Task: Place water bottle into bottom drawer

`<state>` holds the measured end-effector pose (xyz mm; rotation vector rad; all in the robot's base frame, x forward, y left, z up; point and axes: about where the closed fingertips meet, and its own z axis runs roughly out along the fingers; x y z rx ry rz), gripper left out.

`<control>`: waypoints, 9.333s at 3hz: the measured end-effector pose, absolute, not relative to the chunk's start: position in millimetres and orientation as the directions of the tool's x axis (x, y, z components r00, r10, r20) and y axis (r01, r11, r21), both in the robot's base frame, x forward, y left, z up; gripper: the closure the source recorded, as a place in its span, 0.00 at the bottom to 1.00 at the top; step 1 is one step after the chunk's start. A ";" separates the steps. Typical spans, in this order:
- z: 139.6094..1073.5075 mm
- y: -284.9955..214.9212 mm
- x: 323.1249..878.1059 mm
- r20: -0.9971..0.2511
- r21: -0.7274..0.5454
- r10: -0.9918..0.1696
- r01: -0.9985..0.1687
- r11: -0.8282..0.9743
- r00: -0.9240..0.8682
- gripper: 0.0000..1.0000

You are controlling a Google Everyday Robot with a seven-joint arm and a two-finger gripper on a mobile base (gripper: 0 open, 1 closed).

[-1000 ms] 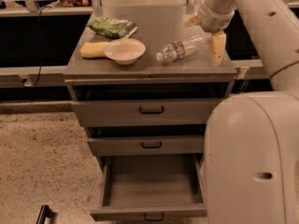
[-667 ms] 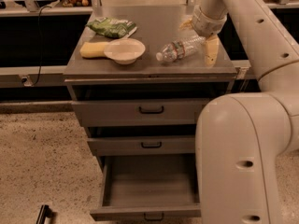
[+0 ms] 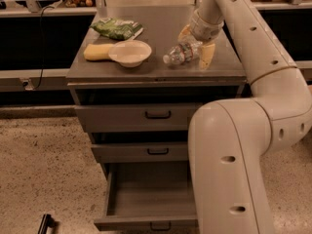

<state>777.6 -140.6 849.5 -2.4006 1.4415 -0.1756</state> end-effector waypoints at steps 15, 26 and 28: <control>841.3 -93.3 650.8 -0.737 -0.110 -0.661 -0.939 0.326 -0.144 1.00; 287.2 -77.8 563.0 -0.457 0.116 -0.884 -0.992 0.053 -0.101 1.00; 212.8 -70.4 549.2 -0.435 0.014 -0.897 -0.997 0.074 -0.073 0.82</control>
Offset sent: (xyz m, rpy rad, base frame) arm 0.0033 -0.0026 0.0327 -0.0028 0.0525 0.0405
